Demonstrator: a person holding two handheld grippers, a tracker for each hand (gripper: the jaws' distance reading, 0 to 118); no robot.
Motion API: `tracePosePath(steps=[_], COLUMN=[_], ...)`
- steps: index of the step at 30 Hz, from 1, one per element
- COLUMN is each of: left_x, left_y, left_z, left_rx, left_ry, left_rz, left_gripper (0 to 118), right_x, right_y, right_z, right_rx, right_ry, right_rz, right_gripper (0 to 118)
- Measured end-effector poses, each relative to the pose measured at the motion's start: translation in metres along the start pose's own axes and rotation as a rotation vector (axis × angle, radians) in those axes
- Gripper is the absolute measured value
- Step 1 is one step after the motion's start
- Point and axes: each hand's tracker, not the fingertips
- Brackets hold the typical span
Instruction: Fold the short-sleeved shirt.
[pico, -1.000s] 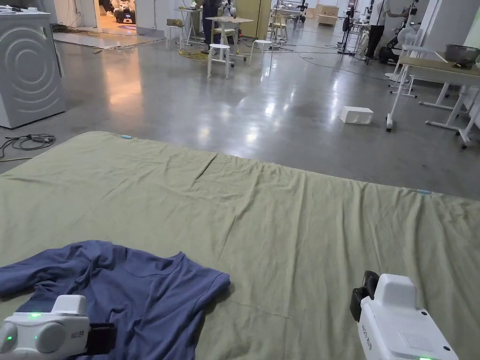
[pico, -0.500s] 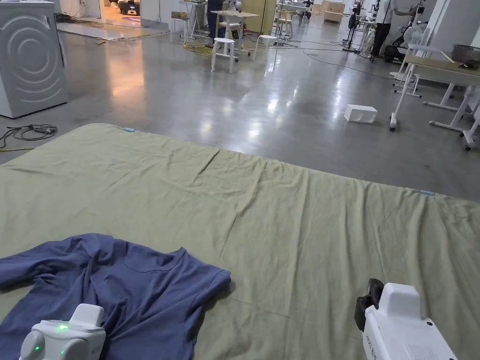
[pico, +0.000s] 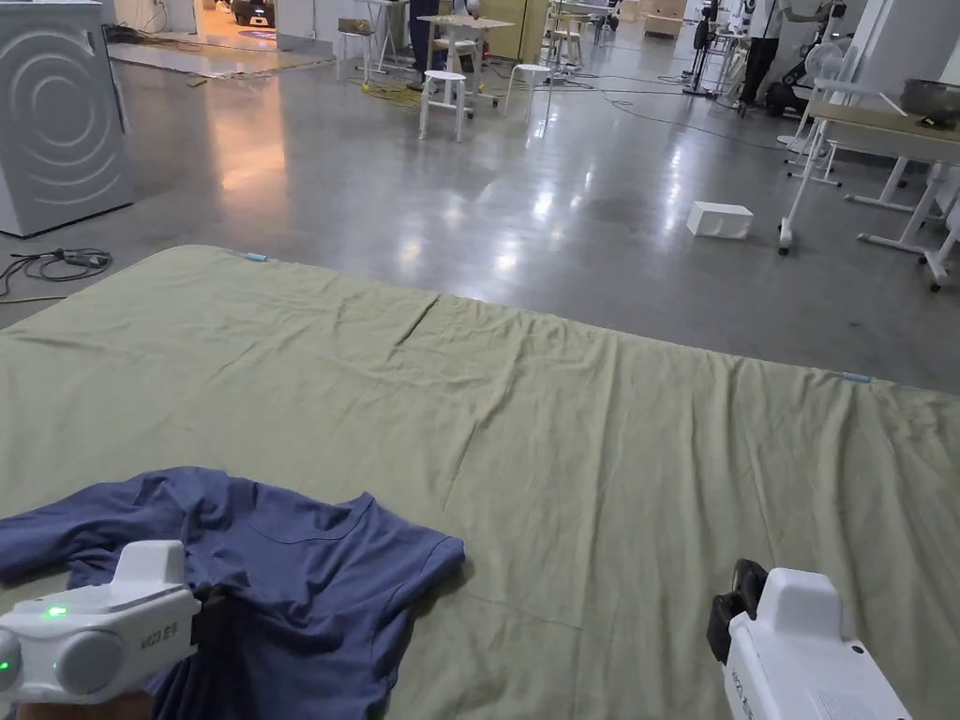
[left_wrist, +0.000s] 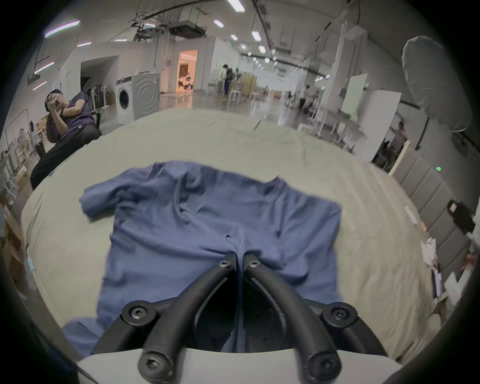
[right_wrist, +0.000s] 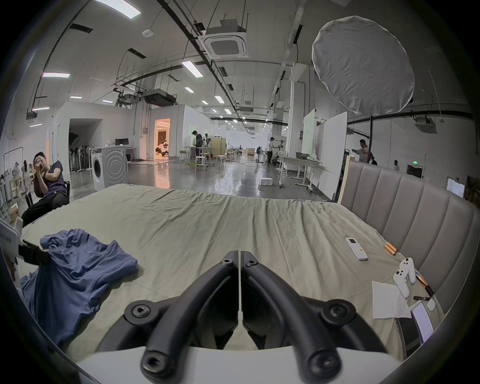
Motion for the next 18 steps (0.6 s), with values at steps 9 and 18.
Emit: tracePosePath(steps=[9, 18], left_x=[0.064, 0.182], left_y=[0.073, 0.138], left_z=[0.046, 0.090], left_rx=[0.242, 0.387], left_ry=[-0.163, -0.372], left_rz=[-0.049, -0.213], left_gripper=[4, 4], right_x=[0.014, 0.049], right_y=[0.010, 0.021], right_z=[0.009, 0.026], right_rx=[0.038, 0.084], right_ry=[-0.017, -0.069], right_rz=[-0.017, -0.052], right_gripper=[2, 2])
